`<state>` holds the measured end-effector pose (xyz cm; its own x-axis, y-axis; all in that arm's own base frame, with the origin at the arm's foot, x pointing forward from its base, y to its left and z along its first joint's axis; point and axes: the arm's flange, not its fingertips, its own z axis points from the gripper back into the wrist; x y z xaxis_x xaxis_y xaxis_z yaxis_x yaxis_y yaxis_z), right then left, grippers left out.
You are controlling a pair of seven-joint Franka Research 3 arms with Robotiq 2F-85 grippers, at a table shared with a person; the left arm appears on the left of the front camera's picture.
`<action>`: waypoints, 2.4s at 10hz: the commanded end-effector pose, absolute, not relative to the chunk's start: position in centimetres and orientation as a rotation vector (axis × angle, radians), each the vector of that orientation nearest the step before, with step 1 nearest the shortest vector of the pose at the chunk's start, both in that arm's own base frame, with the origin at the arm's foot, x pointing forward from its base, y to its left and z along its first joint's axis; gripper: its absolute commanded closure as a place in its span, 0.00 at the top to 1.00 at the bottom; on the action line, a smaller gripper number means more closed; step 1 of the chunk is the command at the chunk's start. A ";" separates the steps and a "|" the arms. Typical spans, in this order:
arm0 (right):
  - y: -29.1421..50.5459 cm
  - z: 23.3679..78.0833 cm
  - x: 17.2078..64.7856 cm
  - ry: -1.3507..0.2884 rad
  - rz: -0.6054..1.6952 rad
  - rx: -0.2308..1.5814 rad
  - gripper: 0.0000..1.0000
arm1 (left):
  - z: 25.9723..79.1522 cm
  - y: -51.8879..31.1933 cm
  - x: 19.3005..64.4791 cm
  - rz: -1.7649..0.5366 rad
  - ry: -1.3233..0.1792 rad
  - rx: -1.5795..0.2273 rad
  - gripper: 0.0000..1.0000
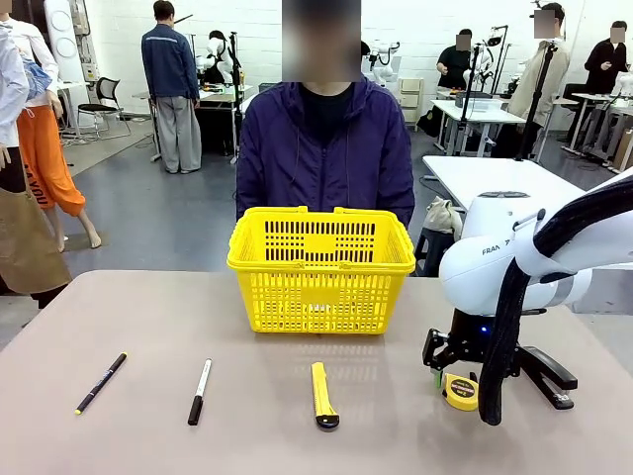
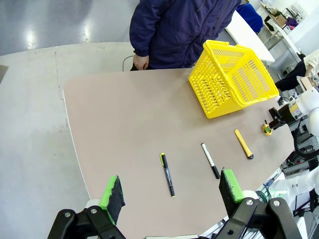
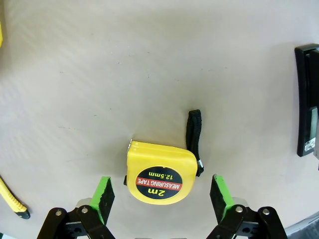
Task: Place the items the person wants into the basket.
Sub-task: Pick up the item the person points to and place it in the Market Basket.
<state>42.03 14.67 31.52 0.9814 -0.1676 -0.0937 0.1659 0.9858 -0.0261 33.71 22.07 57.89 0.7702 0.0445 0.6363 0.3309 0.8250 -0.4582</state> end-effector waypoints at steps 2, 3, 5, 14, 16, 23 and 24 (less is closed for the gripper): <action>14.5 30.7 41.8 0.104 -0.148 0.019 1.00 | 57.8 22.3 33.7 -0.185 -0.701 -0.602 1.00; 14.6 30.6 41.9 0.111 -0.144 0.020 1.00 | 57.8 22.3 33.7 -0.185 -0.701 -0.602 1.00; 14.6 30.4 42.0 0.125 -0.140 0.018 1.00 | 57.8 22.3 33.7 -0.185 -0.701 -0.602 1.00; 14.8 30.0 42.1 0.149 -0.097 0.024 0.16 | 57.8 22.3 33.7 -0.185 -0.701 -0.602 1.00; 14.8 30.6 41.8 0.136 -0.100 0.016 0.00 | 57.8 22.3 33.7 -0.185 -0.701 -0.602 1.00; 16.2 55.2 36.4 -0.013 -0.207 0.024 0.00 | 57.8 22.3 33.7 -0.185 -0.701 -0.602 1.00; 16.9 57.7 36.0 -0.031 -0.212 0.016 0.00 | 57.8 22.3 33.7 -0.185 -0.701 -0.602 1.00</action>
